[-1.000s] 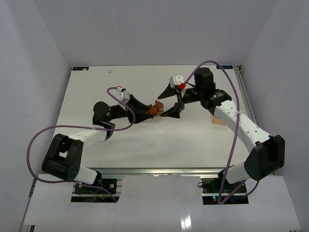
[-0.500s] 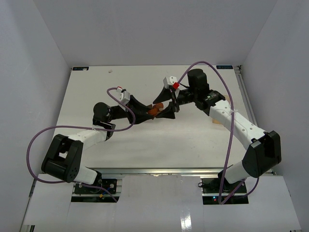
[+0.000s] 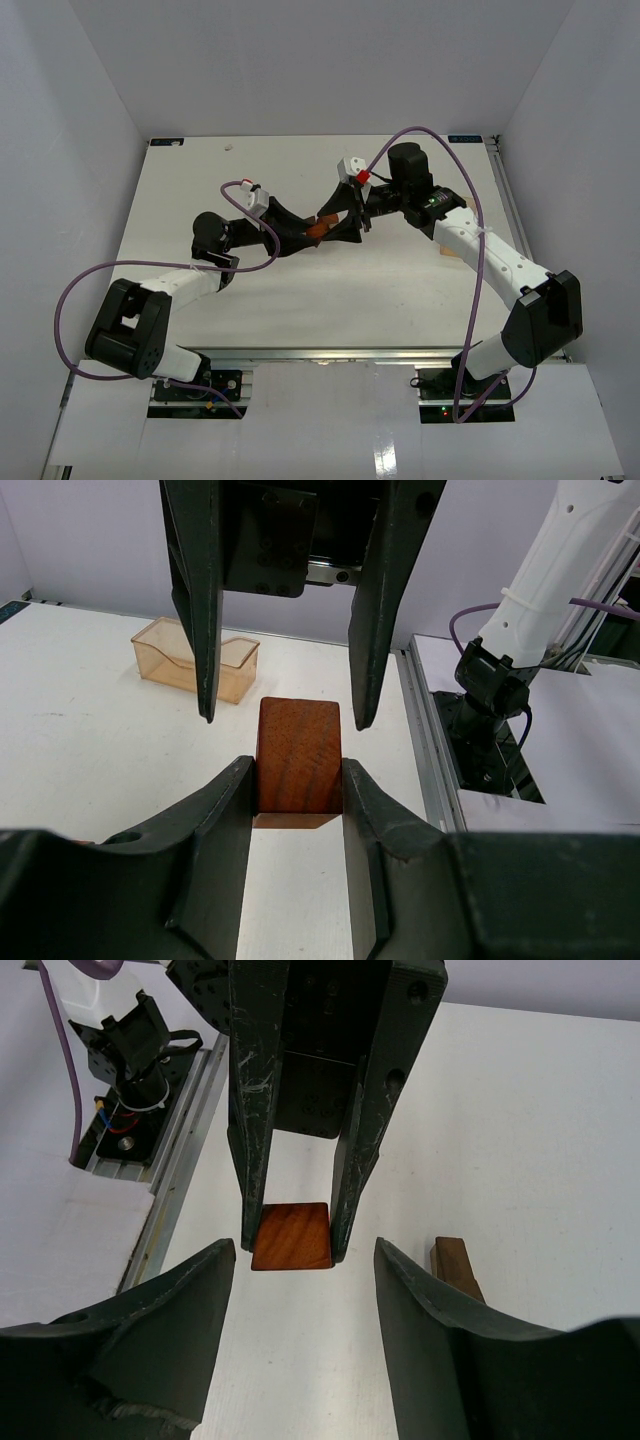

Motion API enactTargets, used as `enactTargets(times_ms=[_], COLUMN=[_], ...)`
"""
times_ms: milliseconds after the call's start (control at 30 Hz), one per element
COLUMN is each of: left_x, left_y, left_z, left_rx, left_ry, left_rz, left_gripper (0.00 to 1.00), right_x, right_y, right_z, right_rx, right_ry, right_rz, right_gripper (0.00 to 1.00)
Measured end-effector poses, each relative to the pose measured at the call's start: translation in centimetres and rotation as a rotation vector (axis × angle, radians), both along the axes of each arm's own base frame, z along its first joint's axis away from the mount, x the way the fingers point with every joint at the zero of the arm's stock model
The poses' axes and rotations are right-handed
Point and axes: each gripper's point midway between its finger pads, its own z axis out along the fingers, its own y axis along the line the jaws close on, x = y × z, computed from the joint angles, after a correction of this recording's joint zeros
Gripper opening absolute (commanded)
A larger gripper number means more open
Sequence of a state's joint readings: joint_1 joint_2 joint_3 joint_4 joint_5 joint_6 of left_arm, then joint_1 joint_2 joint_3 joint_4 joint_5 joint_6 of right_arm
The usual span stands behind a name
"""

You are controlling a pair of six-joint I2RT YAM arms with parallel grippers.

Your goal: Build the wood block tower

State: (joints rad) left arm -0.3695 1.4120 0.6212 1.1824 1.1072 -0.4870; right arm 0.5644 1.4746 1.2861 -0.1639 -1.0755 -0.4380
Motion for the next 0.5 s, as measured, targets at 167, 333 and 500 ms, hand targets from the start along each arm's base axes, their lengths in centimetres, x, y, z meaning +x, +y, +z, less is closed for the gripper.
enactTargets(times_ms=[167, 333, 500], left_x=[0.0, 0.0, 0.05], left_y=[0.0, 0.0, 0.0], left_z=[0.0, 0.0, 0.01], left_rx=[0.0, 0.0, -0.001], left_ry=[0.0, 0.0, 0.002], left_rz=[0.0, 0.0, 0.003], left_gripper=[0.0, 0.0, 0.01], right_x=[0.02, 0.1, -0.13], right_y=[0.01, 0.06, 0.05], right_z=[-0.06, -0.26, -0.37], right_rx=[-0.002, -0.005, -0.01], right_ry=[0.003, 0.007, 0.025], right_rz=[-0.001, -0.003, 0.002], right_gripper=[0.61, 0.54, 0.37])
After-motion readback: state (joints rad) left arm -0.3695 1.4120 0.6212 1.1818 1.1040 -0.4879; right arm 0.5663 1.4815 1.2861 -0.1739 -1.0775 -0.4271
